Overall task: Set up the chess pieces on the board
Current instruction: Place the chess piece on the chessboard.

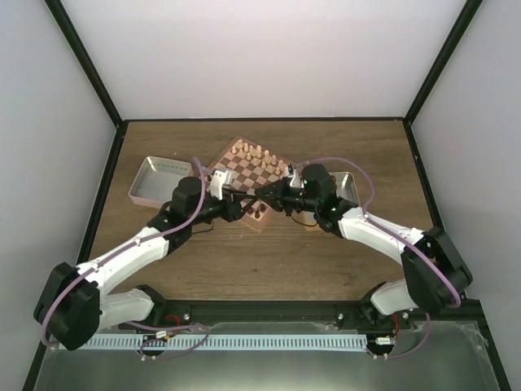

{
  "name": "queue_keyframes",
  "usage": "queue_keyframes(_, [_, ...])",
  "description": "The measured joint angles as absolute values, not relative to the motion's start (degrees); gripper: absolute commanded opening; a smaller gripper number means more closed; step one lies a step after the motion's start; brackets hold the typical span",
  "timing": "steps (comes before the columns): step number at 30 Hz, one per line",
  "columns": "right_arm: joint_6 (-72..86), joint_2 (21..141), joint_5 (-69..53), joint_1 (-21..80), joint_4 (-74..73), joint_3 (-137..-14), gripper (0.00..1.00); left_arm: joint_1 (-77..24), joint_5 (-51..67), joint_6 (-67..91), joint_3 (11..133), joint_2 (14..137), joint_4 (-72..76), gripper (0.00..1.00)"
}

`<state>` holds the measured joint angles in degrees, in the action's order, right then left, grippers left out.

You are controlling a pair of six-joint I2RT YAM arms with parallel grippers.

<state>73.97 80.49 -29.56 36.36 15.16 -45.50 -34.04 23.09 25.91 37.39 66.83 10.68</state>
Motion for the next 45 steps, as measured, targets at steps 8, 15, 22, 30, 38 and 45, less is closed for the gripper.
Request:
queue_keyframes(8, [74.74,80.49,-30.65,36.36,15.44,-46.92,0.10,-34.06,26.94,25.78,37.39,70.13,11.20,0.48])
queue_keyframes(15, [75.05,80.49,-32.16,36.49,15.03,-47.11,0.10,-34.11,27.05,25.96,37.39,70.41,12.75,0.49])
queue_keyframes(22, [73.52,80.49,-33.08,36.60,14.09,-47.44,0.10,-34.17,26.70,25.76,37.41,70.41,13.65,0.33])
queue_keyframes(30, [71.35,80.95,-33.23,36.34,13.04,-48.62,0.15,-34.50,26.72,24.64,36.69,69.63,15.40,0.15])
queue_keyframes(38, [65.93,81.21,-35.81,36.64,9.63,-52.40,0.24,-34.37,28.01,20.86,34.81,66.43,17.72,0.14])
queue_keyframes(45, [56.90,81.21,-37.74,37.01,4.08,-56.62,0.38,-34.37,29.76,16.56,35.68,64.66,14.41,0.14])
